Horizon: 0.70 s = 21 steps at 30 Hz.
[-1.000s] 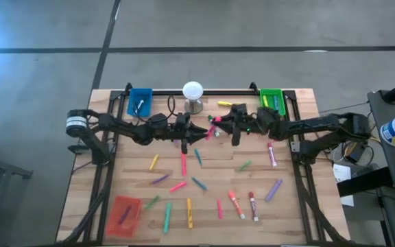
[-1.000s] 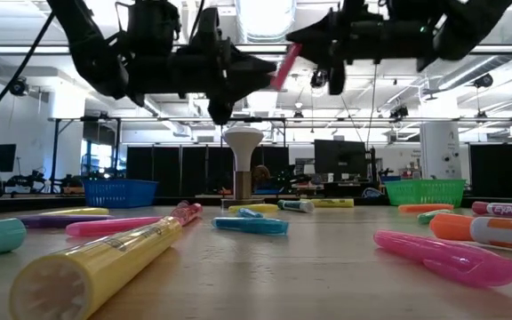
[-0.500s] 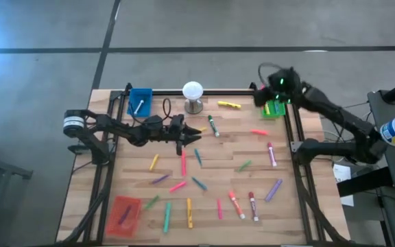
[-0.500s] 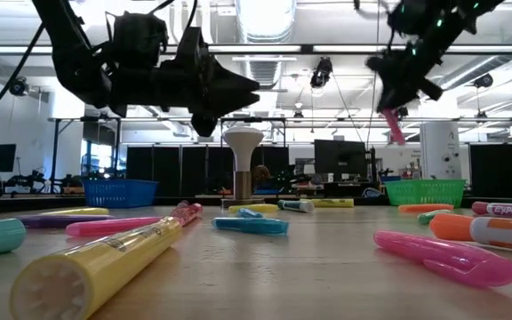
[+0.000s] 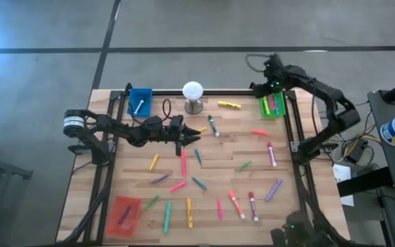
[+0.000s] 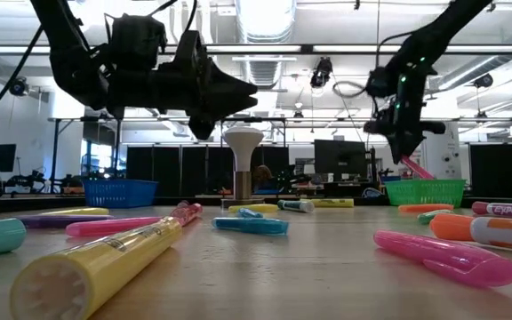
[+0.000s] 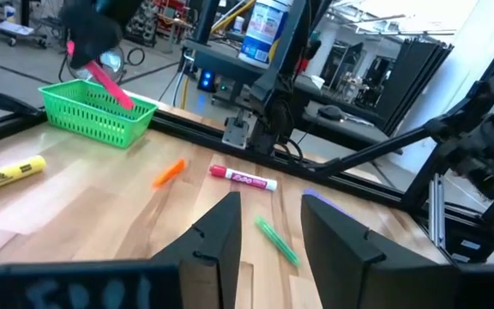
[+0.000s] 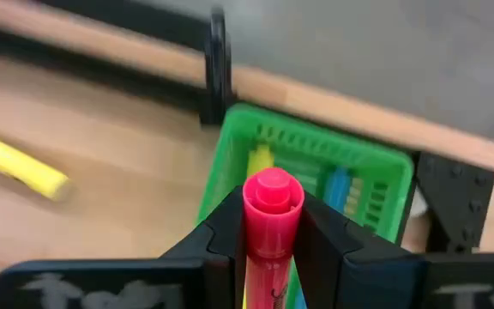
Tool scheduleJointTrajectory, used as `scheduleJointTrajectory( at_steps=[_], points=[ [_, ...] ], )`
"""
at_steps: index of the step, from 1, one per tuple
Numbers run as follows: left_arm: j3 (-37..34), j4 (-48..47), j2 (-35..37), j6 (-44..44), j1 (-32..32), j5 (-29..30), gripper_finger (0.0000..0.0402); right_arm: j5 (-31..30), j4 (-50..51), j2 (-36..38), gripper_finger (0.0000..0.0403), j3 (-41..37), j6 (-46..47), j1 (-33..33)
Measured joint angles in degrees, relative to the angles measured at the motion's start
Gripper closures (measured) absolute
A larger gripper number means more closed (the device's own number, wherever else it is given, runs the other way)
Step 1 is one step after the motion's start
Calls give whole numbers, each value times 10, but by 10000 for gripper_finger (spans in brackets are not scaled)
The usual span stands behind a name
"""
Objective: Pick & Place Markers
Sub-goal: Put the top pink highlighter pen into the green bin
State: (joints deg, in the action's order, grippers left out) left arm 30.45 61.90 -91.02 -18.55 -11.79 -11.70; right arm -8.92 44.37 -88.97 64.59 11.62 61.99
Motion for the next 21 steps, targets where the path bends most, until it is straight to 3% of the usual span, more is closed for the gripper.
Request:
scheduleJointTrajectory(
  at_steps=[7,16,21],
  points=[
    [-12,1,0,-5,0,0,284,-57,15,-55,335,-7,35,-4],
    [-17,2,1,-7,0,0,284,-64,3,-68,333,-14,65,-6],
    [-17,2,1,-11,0,0,284,-65,2,-68,311,-15,65,-6]
  ],
)
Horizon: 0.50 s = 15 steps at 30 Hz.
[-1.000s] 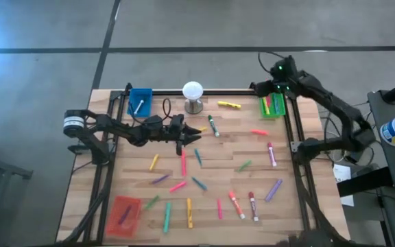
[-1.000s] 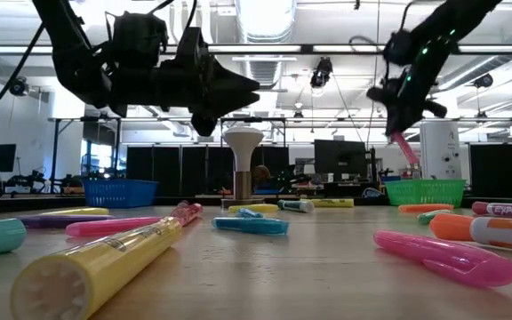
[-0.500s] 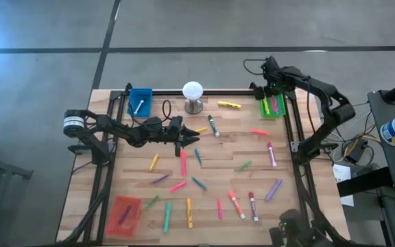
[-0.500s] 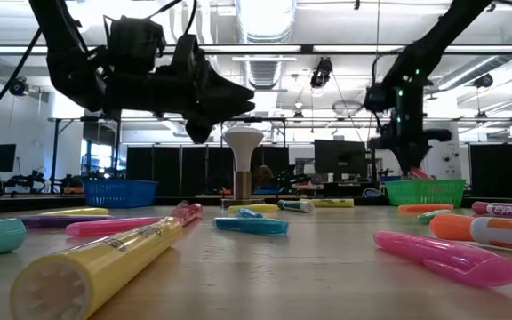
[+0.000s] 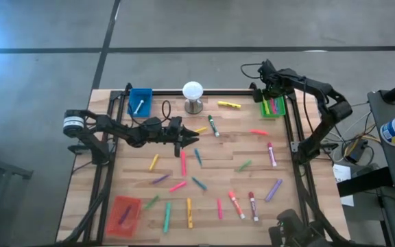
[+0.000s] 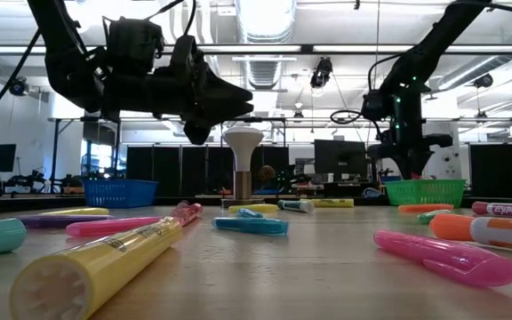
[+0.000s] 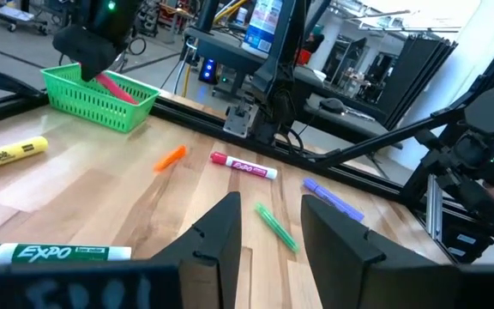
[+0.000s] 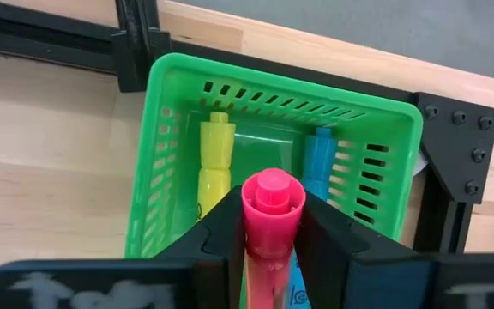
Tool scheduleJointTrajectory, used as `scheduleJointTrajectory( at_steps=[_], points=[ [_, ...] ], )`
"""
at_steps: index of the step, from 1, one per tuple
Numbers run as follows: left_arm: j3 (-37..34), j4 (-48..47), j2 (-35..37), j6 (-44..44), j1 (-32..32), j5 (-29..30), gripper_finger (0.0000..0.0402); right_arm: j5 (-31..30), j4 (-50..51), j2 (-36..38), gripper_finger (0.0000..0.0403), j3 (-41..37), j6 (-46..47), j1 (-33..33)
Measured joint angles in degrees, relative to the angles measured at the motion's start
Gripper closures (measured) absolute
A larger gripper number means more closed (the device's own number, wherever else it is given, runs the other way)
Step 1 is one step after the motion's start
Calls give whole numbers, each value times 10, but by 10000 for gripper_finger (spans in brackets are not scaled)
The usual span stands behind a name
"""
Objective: Pick & Place Markers
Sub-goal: Put the top pink highlighter pen into the green bin, then put the violet pen into the orange bin
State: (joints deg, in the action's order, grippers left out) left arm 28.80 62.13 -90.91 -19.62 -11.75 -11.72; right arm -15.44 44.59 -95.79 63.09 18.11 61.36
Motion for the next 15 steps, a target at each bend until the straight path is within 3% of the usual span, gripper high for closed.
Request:
scheduleJointTrajectory(
  at_steps=[8,15],
  points=[
    [0,-7,1,1,0,0,284,6,1,22,284,0,-13,-2],
    [0,-27,1,-7,1,4,294,25,-67,164,359,-102,-55,-73]
  ],
)
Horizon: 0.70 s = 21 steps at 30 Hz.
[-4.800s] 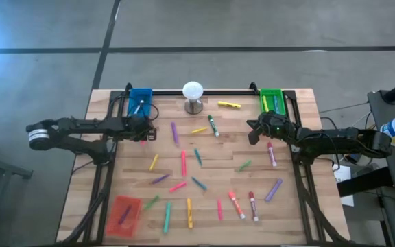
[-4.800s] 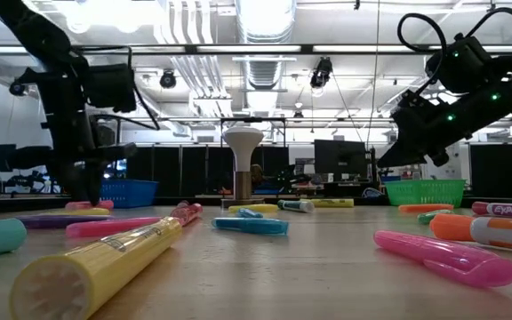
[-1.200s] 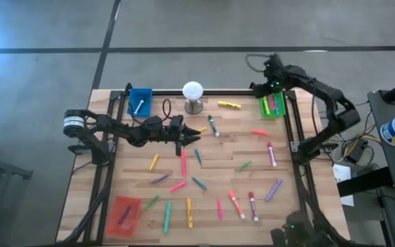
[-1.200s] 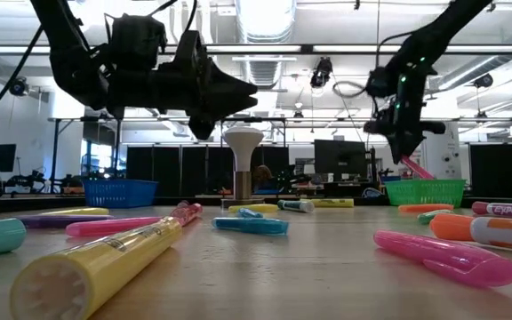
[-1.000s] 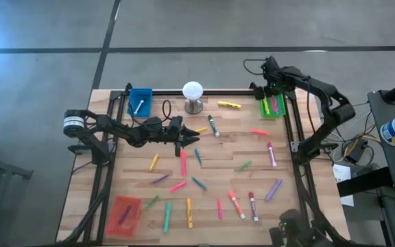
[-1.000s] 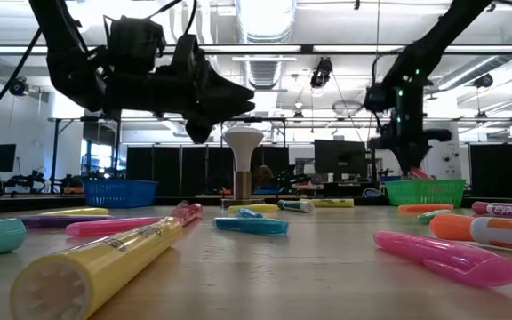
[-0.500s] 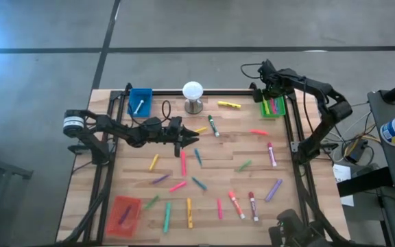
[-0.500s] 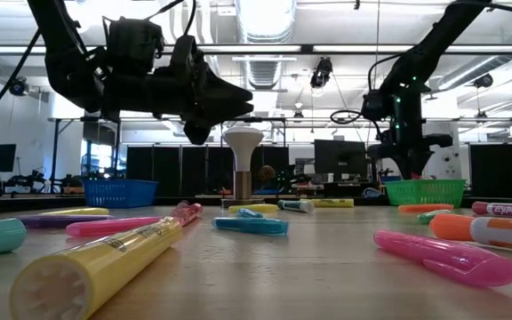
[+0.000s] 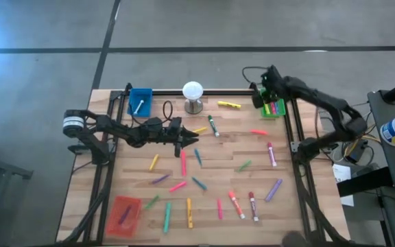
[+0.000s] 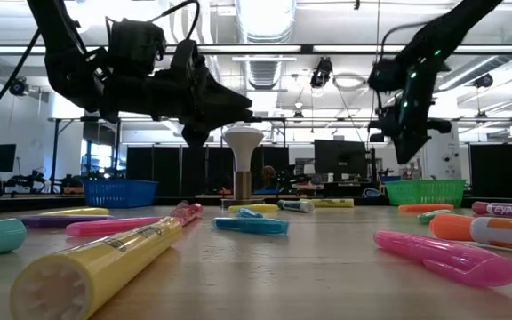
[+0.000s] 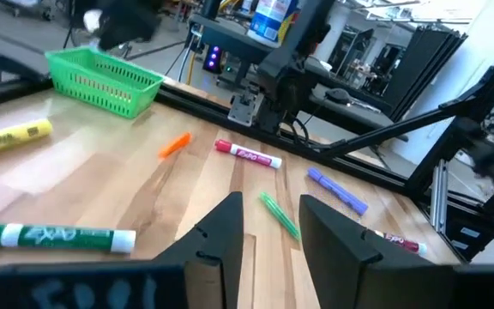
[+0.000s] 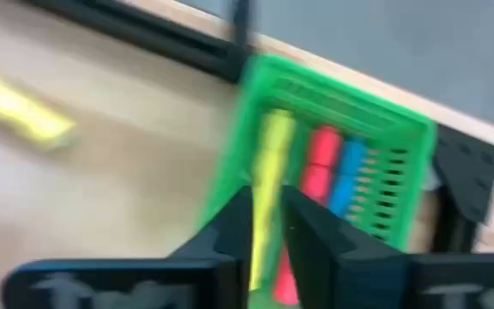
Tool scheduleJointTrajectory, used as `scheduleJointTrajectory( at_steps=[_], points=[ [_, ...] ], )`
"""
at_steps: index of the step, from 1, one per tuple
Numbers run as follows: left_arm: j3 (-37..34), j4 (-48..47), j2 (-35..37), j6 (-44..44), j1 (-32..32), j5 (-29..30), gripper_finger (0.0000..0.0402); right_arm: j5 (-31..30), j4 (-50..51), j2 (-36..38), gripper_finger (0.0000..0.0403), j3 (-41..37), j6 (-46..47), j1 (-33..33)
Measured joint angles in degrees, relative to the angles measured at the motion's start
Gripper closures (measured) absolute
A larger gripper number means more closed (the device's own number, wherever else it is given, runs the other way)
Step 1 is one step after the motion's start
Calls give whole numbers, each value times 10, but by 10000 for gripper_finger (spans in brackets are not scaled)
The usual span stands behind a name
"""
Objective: Pick & Place Markers
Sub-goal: Put the violet pen into the orange bin
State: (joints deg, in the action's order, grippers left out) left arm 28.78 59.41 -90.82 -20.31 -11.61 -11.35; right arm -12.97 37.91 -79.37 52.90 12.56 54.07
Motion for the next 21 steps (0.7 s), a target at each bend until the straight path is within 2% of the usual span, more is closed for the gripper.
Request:
scheduleJointTrajectory(
  at_steps=[3,9,12,18,21],
  points=[
    [0,-45,7,-3,2,7,310,18,-66,87,389,-75,1,-54],
    [18,-211,60,-25,8,44,366,46,-226,246,393,-227,35,-177],
    [46,-327,93,-38,27,68,395,44,-281,307,394,-288,67,-232],
    [132,-614,124,-95,93,162,400,40,-386,389,394,-372,83,-320],
    [177,-738,121,-145,131,179,400,40,-419,412,394,-397,82,-343]
  ],
)
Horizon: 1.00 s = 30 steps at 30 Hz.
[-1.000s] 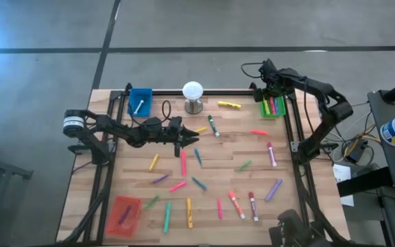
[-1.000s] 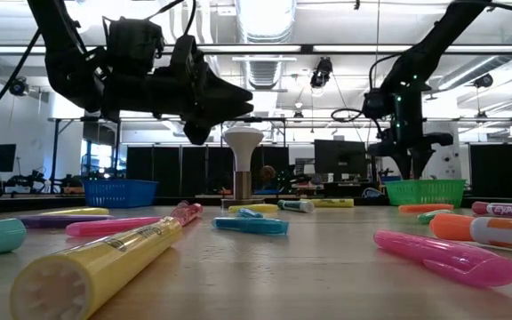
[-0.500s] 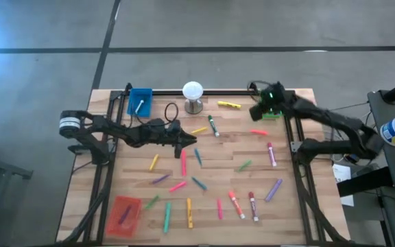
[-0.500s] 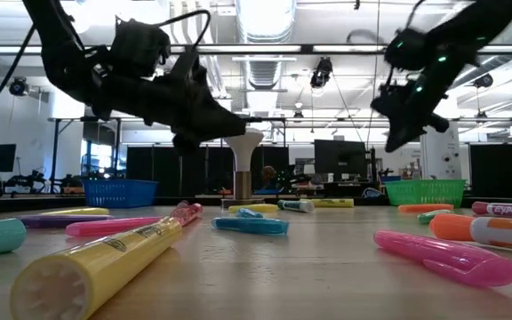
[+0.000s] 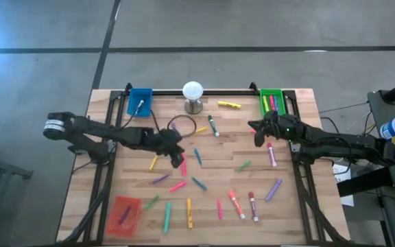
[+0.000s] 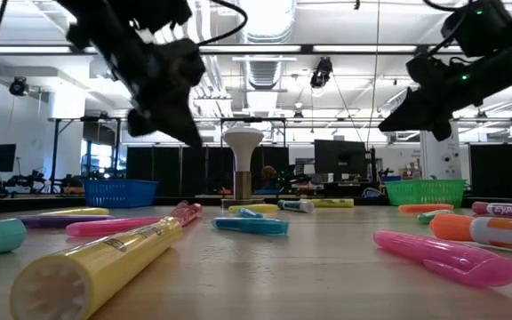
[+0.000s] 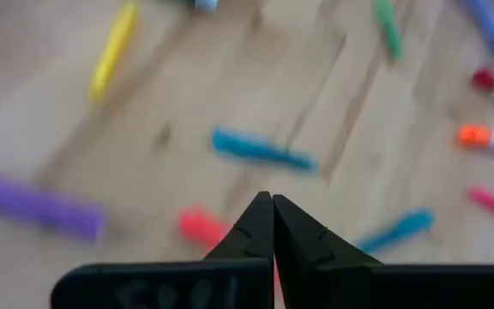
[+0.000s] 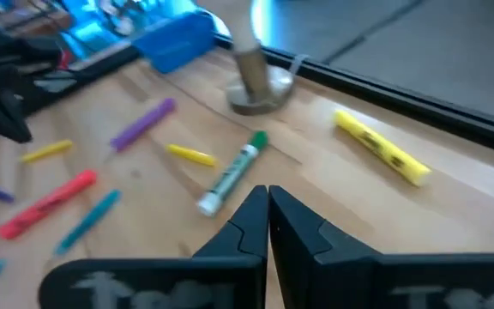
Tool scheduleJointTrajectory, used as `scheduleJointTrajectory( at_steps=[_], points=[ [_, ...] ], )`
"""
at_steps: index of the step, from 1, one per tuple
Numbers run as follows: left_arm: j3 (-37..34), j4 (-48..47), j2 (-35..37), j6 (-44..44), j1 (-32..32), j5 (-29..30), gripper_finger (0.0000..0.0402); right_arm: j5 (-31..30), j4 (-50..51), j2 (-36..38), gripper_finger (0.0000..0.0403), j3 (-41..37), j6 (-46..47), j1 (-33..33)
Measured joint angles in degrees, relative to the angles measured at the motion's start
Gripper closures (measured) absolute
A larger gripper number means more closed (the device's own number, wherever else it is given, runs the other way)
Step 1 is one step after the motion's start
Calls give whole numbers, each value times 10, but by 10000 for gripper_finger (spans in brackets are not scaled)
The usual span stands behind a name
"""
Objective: Pick & Place Markers
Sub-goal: Put the violet pen into the orange bin
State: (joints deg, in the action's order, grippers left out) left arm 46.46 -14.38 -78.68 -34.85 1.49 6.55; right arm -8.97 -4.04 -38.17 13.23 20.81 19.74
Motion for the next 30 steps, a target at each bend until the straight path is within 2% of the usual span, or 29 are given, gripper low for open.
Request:
scheduleJointTrajectory(
  at_steps=[4,8,15,22,30],
  points=[
    [51,-137,-15,-71,56,6,391,0,-21,21,394,-23,-11,-15],
    [80,-228,-40,-156,102,0,366,0,-19,26,394,-33,-13,-18],
    [84,-287,-74,-271,139,-42,320,0,-19,26,394,-39,-18,-20],
    [71,-299,-96,-281,155,-52,310,0,-19,25,394,-41,-30,-20],
    [67,-302,-128,-246,161,-51,309,0,-20,25,394,-41,-33,-20]
  ],
)
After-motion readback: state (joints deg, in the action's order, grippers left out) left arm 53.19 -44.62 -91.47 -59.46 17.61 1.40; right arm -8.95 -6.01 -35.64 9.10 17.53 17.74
